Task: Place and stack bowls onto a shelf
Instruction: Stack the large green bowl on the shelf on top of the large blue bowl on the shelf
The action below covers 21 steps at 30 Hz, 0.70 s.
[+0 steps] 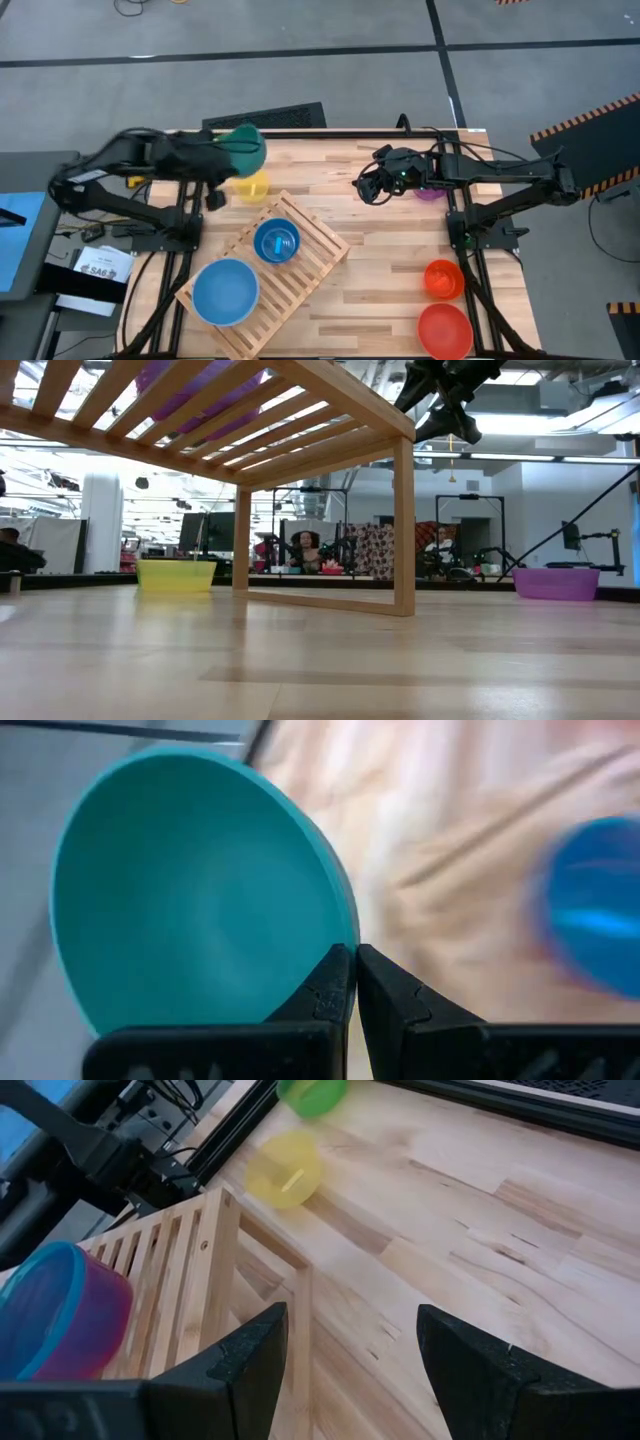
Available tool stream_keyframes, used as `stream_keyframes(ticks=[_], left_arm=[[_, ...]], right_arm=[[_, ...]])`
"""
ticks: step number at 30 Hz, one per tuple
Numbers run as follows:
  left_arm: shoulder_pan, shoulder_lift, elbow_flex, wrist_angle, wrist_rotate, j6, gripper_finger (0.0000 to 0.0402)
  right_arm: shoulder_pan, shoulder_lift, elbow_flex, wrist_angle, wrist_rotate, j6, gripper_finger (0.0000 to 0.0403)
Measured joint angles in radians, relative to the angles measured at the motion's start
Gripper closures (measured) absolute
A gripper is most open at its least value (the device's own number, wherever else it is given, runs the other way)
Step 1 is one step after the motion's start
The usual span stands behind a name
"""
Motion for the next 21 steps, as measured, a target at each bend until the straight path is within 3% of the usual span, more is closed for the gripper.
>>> stream_keyframes(ticks=[4, 8, 17, 21], left_arm=[[-0.135, 0.032, 0.181, -0.077, 0.142, -0.132, 0.0401], [-0.264, 0.062, 0.289, -0.078, 0.282, -0.171, 0.0401], [-0.619, 0.193, 0.359, -0.206, 0.329, -0.140, 0.0401], [-0.756, 0.274, 0.408, -0.304, 0.214, -0.142, 0.0401]], right_arm=[[0.000, 0.000, 0.000, 0.000, 0.000, -0.005, 0.0155], [0.000, 0.000, 0.000, 0.000, 0.000, -0.008, 0.0155], [0.000, 0.000, 0.000, -0.001, 0.000, -0.008, 0.0155], [0.000, 0.000, 0.000, -0.001, 0.000, -0.008, 0.0155]])
